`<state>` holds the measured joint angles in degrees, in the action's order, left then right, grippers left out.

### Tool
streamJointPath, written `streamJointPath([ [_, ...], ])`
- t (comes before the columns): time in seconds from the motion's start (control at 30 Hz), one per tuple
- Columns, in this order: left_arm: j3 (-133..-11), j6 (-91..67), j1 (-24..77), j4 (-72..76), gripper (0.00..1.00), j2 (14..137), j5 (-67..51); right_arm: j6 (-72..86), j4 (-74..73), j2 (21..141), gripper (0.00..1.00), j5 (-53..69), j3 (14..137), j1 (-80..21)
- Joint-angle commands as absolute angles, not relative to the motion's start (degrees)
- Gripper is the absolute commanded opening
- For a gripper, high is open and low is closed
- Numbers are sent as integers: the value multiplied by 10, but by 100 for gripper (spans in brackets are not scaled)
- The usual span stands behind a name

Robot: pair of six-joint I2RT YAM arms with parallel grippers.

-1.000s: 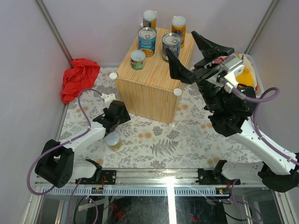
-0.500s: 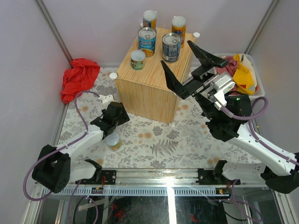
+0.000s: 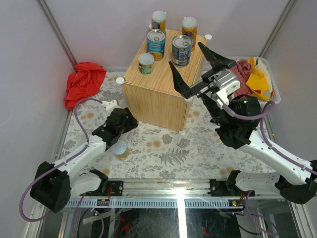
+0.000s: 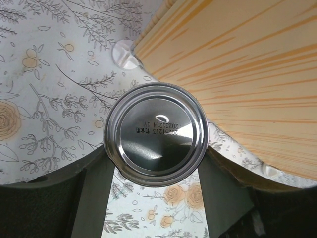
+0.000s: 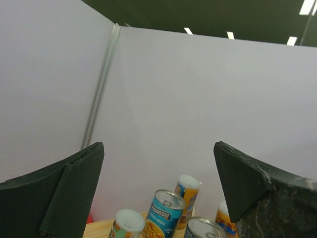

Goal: Place and organize the canned foods onto the counter

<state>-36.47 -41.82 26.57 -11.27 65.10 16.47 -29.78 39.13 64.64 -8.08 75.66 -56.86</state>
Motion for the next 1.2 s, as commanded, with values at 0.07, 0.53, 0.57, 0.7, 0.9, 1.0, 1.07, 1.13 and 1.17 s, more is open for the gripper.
streamJointPath([
  [0.07,-362,-455,265,-78,30,597,126,-247,377,650,100,-193,766,-531],
  [0.53,-358,-491,265,-57,28,516,53,-67,227,735,99,-276,793,-451],
  [0.57,-360,-493,265,-55,28,513,47,-53,209,739,99,-275,798,-450],
  [0.7,-370,-495,265,-50,28,500,25,10,142,753,100,-251,808,-449],
  [0.9,-373,-510,265,-35,27,474,-3,87,64,767,100,-217,813,-447],
  [1.0,-372,-529,265,-27,27,463,-16,124,40,763,99,-190,803,-447],
  [1.07,-373,-545,264,-20,27,458,-24,149,25,755,99,-172,796,-445],
  [1.13,-376,-557,265,-9,27,457,-38,173,15,745,98,-155,785,-442],
  [1.17,-379,-563,265,-5,27,459,-44,185,11,741,98,-143,781,-441],
])
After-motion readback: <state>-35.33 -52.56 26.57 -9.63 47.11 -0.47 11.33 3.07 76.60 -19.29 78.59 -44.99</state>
